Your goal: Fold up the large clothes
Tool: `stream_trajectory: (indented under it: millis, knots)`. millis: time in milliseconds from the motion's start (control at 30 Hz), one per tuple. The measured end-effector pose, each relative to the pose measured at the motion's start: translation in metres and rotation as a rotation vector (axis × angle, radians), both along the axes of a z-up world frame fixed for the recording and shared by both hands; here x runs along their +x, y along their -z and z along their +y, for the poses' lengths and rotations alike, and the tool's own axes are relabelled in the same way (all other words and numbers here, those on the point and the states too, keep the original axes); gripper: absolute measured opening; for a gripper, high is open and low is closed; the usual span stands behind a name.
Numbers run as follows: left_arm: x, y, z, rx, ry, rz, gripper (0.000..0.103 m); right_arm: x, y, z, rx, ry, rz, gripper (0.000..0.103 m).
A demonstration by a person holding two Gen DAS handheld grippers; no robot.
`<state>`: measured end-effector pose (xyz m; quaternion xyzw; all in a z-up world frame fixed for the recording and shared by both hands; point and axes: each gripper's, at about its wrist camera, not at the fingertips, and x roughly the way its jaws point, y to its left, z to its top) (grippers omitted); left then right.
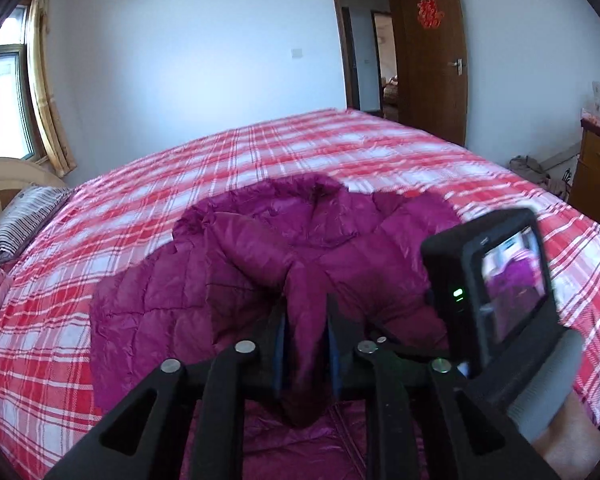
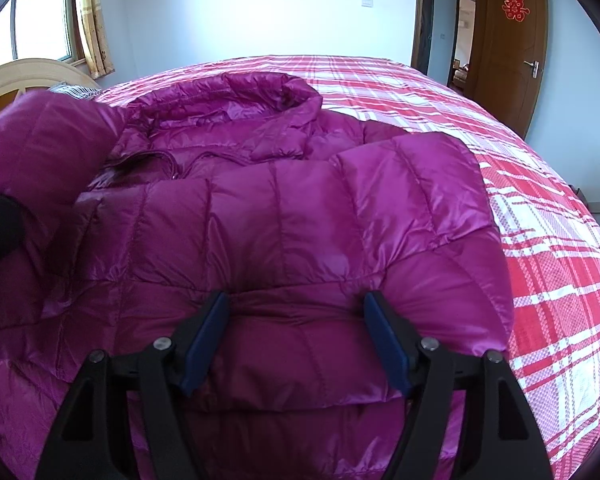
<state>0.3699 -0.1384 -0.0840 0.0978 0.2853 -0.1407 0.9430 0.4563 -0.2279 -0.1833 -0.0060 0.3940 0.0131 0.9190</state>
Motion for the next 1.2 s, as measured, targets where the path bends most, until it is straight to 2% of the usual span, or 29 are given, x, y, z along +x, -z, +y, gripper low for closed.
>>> stream_trajectory:
  millis: [33, 100, 133, 200, 267, 333, 500, 600, 733, 800, 833, 933, 1000, 1033, 1067, 1100, 1133, 1200]
  knots:
    - [-0.005, -0.006, 0.003, -0.015, 0.01, -0.018, 0.033, 0.0, 0.0, 0.0, 0.0, 0.0, 0.0, 0.074]
    - [-0.014, -0.017, 0.011, -0.027, -0.005, -0.074, 0.081, 0.0, 0.0, 0.0, 0.001, 0.0, 0.0, 0.074]
    - [-0.019, -0.023, 0.016, -0.033, -0.024, -0.121, 0.087, 0.0, 0.0, 0.0, 0.0, 0.0, 0.0, 0.074]
    - [-0.022, -0.031, 0.026, -0.037, -0.042, -0.181, 0.089, 0.0, 0.0, 0.0, -0.001, 0.0, 0.0, 0.074]
    - [-0.014, -0.03, 0.036, -0.008, -0.085, -0.18, 0.089, 0.0, 0.0, 0.0, -0.001, 0.0, 0.0, 0.074]
    - [0.005, -0.016, 0.046, 0.053, -0.156, -0.168, 0.089, 0.0, 0.0, 0.0, -0.001, 0.0, -0.001, 0.074]
    - [0.062, 0.051, 0.07, 0.165, -0.297, 0.029, 0.089, 0.0, 0.0, 0.0, 0.001, 0.0, -0.001, 0.074]
    - [0.076, 0.069, 0.079, 0.126, -0.301, 0.103, 0.089, -0.002, -0.001, -0.005, 0.039, -0.005, -0.009, 0.075]
    - [0.076, 0.072, 0.08, 0.108, -0.297, 0.105, 0.089, -0.015, -0.012, -0.029, 0.163, 0.02, -0.028, 0.074]
    - [0.077, 0.073, 0.082, 0.092, -0.3, 0.117, 0.091, -0.029, -0.027, -0.041, 0.157, 0.086, -0.076, 0.074]
    - [0.079, 0.074, 0.083, 0.082, -0.302, 0.124, 0.092, -0.04, -0.042, -0.047, 0.169, 0.114, -0.132, 0.074]
    - [0.078, 0.076, 0.087, 0.054, -0.299, 0.139, 0.092, -0.056, -0.077, -0.044, 0.215, 0.104, -0.225, 0.073]
    - [0.078, 0.077, 0.09, 0.034, -0.298, 0.145, 0.093, -0.058, -0.095, -0.023, 0.228, 0.011, -0.255, 0.061]
    - [0.079, 0.076, 0.092, 0.023, -0.299, 0.148, 0.093, -0.055, -0.1, -0.01, 0.244, -0.047, -0.249, 0.058]
    - [0.079, 0.076, 0.093, 0.015, -0.299, 0.149, 0.093, -0.047, -0.098, 0.006, 0.275, -0.127, -0.211, 0.05]
    - [0.079, 0.076, 0.095, 0.003, -0.299, 0.152, 0.094, -0.043, -0.095, 0.014, 0.285, -0.154, -0.188, 0.037]
    - [0.08, 0.076, 0.097, -0.009, -0.3, 0.155, 0.094, -0.035, -0.087, 0.022, 0.288, -0.171, -0.154, 0.032]
    - [0.08, 0.075, 0.102, -0.041, -0.299, 0.163, 0.094, -0.018, -0.065, 0.029, 0.304, -0.171, -0.088, 0.029]
